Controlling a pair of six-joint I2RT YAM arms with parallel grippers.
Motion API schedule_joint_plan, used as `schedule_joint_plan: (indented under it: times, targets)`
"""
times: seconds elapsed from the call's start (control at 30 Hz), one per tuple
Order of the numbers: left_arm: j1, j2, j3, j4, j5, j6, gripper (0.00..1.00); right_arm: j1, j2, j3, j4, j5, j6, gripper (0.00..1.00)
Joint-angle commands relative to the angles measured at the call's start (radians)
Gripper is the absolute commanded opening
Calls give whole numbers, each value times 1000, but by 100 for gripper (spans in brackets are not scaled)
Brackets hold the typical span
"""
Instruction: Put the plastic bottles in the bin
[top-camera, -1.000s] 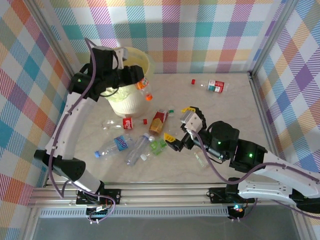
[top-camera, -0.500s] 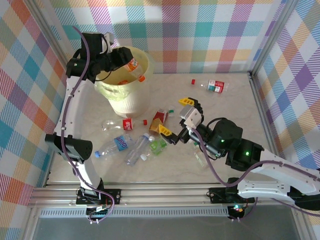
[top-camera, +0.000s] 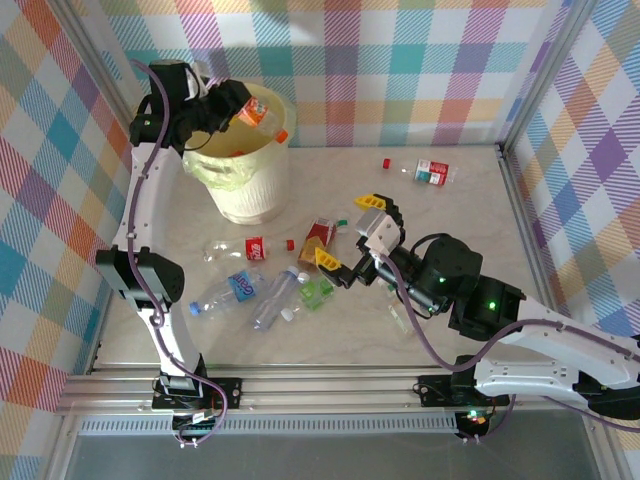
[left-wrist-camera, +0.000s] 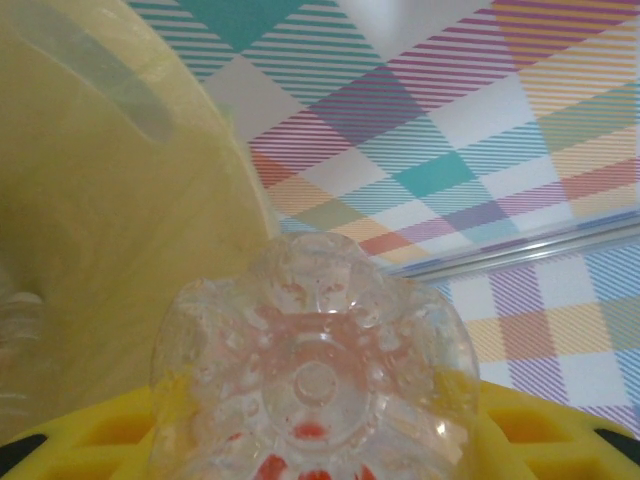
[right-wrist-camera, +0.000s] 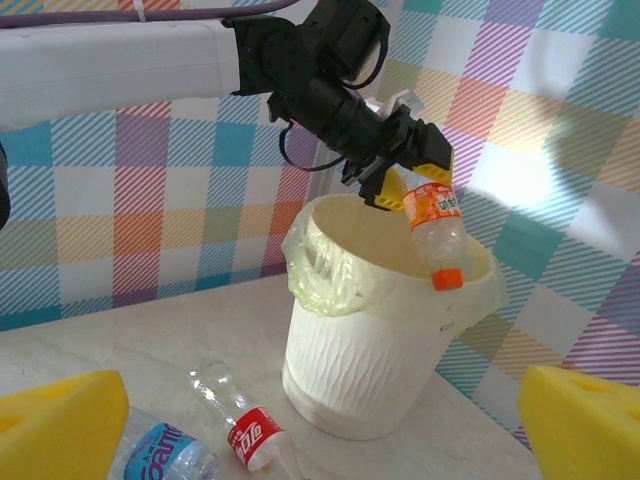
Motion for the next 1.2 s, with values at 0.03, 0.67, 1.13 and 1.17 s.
schedule_joint_plan:
  times: [0.03,0.67,1.13,1.17]
  targets:
    - [30,22,9,117,135,-115,51,7,-2,39,-2,-13,30,100]
    - [89,137,218,-45,-69,81,53,8,13,50,-29,3,43,100]
    - [81,216,215,-188,-82,254,56,7,50,74,-66,6,55,100]
    - [79,221,214,-201,-82,260,56,7,50,76,-71,6,57,100]
